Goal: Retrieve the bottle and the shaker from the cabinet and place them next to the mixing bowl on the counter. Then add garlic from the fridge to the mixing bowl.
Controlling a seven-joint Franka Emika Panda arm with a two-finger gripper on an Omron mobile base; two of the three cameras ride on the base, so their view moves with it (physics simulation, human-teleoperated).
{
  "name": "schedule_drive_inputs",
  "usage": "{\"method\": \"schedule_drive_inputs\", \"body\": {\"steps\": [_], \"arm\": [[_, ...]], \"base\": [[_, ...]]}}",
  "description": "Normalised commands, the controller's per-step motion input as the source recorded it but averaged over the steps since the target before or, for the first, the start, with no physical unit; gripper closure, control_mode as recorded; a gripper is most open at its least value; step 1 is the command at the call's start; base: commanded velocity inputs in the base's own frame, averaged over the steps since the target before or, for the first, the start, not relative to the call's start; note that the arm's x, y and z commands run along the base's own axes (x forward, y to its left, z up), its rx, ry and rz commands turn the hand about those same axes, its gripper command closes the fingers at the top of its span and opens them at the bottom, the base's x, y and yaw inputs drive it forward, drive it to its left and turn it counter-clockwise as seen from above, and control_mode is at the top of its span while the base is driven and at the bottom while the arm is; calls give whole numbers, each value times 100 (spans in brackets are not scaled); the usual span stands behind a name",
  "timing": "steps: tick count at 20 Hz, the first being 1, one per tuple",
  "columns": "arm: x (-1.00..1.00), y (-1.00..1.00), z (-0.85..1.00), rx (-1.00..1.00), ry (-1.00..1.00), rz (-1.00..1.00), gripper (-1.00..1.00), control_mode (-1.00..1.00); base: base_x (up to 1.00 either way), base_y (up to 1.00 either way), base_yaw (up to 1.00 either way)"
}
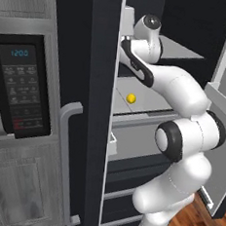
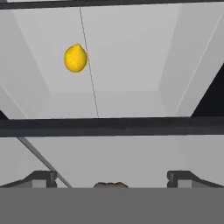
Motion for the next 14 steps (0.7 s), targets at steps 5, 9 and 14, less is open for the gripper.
{"method": "schedule_drive_inputs", "body": {"steps": [5, 9, 14], "arm": [[37, 1, 0, 0, 0, 0, -100, -100], [38, 5, 0, -1, 0, 0, -100, -100], [36, 11, 0, -2, 0, 0, -100, -100]], "base": [[0, 0, 0], [0, 0, 0], [0, 0, 0]]}}
